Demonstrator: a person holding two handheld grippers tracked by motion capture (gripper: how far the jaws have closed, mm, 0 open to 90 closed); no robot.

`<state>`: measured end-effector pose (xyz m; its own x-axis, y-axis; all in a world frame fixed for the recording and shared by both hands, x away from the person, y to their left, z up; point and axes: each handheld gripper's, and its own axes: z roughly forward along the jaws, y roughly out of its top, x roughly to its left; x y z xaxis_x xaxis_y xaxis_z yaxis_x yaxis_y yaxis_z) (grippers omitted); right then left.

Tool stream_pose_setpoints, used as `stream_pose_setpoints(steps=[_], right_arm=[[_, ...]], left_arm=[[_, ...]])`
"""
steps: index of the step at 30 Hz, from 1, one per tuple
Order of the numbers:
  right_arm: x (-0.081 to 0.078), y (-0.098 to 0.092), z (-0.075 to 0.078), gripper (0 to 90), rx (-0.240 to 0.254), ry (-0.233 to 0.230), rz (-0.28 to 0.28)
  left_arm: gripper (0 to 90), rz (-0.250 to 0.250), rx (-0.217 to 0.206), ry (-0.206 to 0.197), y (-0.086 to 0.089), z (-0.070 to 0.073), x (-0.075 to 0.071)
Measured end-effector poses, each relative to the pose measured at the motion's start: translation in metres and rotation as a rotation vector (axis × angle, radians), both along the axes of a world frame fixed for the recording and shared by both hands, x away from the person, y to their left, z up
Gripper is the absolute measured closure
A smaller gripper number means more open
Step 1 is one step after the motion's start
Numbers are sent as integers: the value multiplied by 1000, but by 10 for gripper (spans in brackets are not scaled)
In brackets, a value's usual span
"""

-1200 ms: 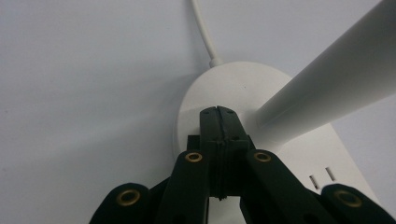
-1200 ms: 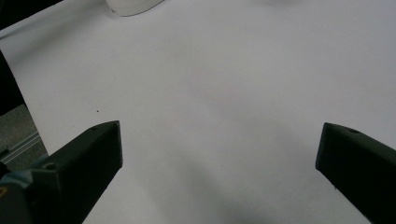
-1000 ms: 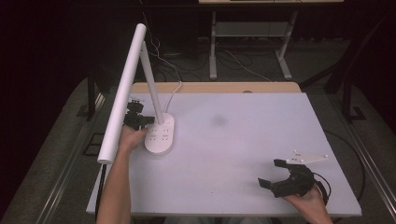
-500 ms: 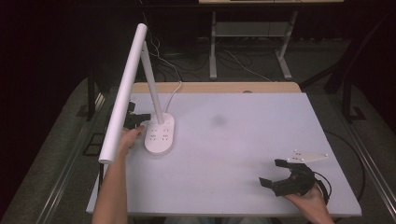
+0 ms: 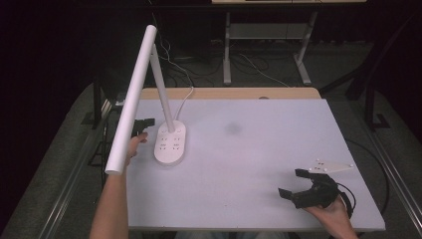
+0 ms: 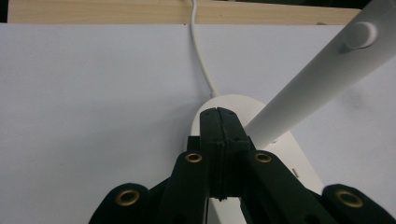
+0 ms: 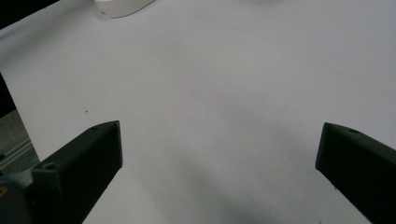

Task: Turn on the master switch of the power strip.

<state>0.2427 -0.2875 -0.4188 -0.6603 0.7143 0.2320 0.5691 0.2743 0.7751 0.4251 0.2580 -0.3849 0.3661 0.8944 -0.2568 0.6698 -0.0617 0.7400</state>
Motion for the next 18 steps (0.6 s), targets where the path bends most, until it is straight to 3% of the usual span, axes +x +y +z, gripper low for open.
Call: stream_pose_setpoints(steps=[18], right_arm=[[-1,-2,2,2,12,-11,-2]], left_arm=[[900,-23,10,-63,0,26,-29]])
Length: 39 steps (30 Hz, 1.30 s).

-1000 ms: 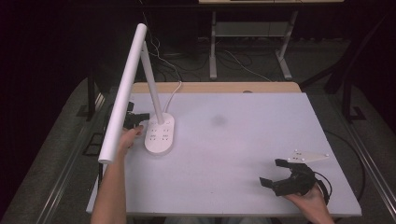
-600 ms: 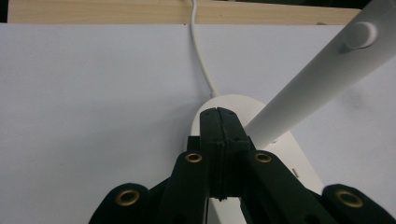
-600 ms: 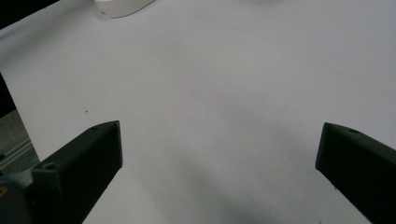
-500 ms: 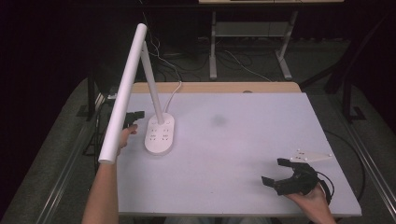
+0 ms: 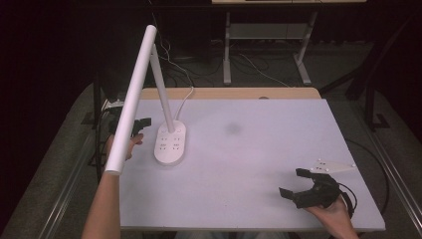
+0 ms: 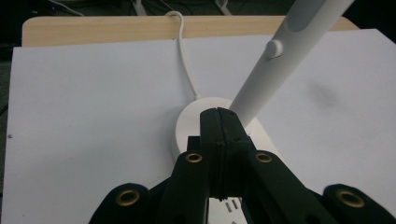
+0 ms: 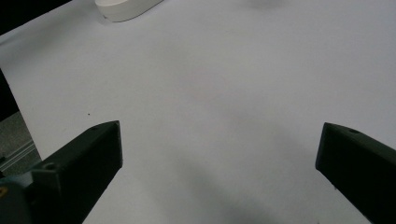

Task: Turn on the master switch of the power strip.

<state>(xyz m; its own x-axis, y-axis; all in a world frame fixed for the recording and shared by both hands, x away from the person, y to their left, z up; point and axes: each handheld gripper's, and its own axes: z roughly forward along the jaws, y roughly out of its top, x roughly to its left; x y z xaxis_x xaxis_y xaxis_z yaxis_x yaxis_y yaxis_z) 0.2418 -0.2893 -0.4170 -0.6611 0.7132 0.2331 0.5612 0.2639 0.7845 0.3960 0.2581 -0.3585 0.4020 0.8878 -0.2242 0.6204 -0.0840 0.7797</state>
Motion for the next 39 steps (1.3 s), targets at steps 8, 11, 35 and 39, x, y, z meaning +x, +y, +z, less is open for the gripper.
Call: stream_pose_setpoints(steps=[8,11,35,39], right_arm=[[-1,0,1,1,2,1,-2],[-1,0,1,1,3,2,-2],[1,-3,1,1,8,-9,-17],[0,-3,1,2,8,-9,-19]], left_arm=[[899,-11,-14,-20,-3,4,-15],[896,-14,-20,-31,-2,4,-21],[35,-120,-202,-67,-14,-4,-71],[0,-150,-209,-84,-22,-6,-80]])
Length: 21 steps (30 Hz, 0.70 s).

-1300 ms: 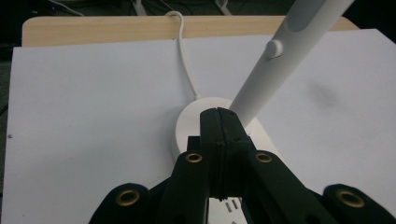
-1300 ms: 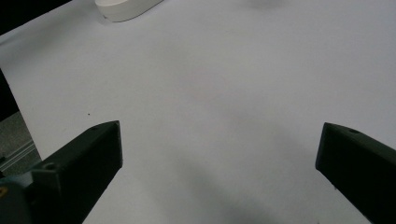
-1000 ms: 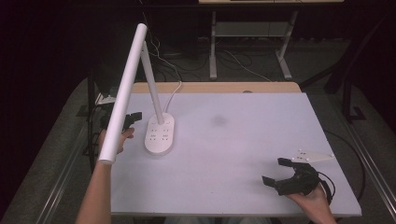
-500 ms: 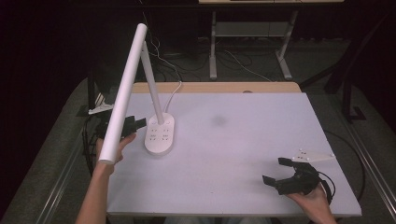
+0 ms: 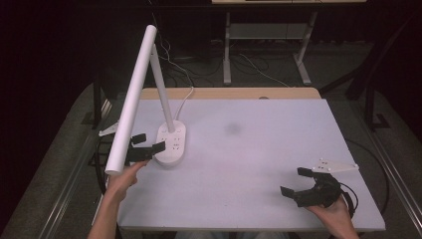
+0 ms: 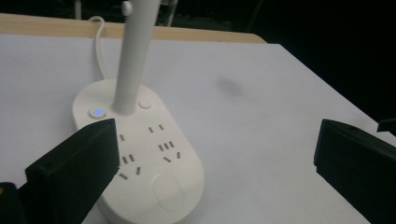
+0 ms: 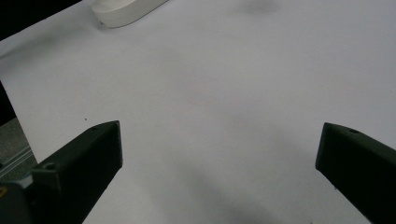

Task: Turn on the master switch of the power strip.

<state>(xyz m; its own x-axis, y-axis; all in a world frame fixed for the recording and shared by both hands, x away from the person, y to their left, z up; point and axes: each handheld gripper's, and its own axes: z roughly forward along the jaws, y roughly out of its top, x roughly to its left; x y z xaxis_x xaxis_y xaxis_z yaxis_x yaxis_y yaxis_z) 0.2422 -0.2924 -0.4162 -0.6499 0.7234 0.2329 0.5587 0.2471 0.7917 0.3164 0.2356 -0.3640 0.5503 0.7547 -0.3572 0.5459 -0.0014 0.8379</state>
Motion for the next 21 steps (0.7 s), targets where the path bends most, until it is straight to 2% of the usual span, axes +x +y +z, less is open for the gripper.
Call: stream_pose_setpoints(steps=[2,4,8,10,17,21], right_arm=[[0,0,0,1,2,1,0],[0,-1,0,1,5,0,-2],[0,0,0,2,5,1,-1],[-1,0,1,1,5,0,-1],[-1,-1,1,2,6,-7,0],[-1,-1,1,2,6,-6,0]], left_arm=[[0,-14,-8,-9,-4,0,-4],[0,-32,6,-16,-9,-1,-8],[0,-63,4,-28,-18,-6,-17],[0,-71,-4,-28,-22,-9,-21],[0,-118,24,-27,-33,-20,-35],[0,-149,25,-22,-39,-27,-44]])
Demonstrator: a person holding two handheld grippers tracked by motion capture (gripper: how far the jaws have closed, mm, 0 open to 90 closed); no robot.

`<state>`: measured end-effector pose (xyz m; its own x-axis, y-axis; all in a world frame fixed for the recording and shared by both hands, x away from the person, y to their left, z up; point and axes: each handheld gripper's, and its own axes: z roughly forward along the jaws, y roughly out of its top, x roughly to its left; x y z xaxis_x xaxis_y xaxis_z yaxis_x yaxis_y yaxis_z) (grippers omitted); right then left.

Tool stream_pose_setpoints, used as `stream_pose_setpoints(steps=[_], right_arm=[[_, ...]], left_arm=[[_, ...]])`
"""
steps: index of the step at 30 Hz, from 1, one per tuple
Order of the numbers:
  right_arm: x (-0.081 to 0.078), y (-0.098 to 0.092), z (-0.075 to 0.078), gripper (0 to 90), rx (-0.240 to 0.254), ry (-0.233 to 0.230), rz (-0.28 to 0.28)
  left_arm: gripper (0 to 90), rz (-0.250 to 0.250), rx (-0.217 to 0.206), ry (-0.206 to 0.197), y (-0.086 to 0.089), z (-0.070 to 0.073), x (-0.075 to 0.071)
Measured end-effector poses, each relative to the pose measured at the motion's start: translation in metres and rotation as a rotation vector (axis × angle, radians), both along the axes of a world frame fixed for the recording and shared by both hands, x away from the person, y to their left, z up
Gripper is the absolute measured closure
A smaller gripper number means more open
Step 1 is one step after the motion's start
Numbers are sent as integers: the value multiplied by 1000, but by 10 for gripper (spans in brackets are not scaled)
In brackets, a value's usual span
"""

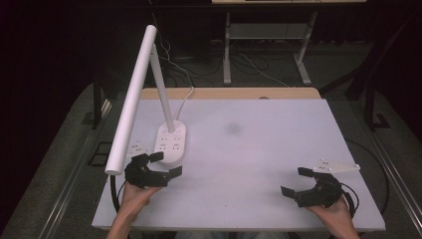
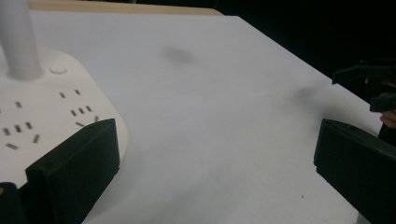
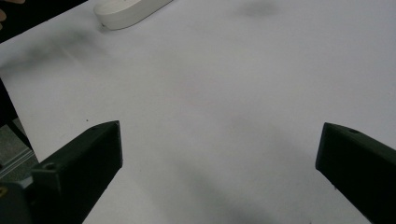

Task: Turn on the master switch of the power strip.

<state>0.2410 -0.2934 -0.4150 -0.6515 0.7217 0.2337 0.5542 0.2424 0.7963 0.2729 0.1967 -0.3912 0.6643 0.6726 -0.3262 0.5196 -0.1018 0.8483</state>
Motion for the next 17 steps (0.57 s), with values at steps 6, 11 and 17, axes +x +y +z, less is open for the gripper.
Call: stream_pose_setpoints(steps=[6,11,17], right_arm=[[-1,0,0,1,5,-7,3],[-2,0,0,2,5,-7,6],[-4,2,1,1,11,1,11]], left_arm=[[0,-29,12,13,-6,-13,-9],[0,-56,40,27,-10,-21,-12],[0,-74,63,36,-12,-28,-12]])
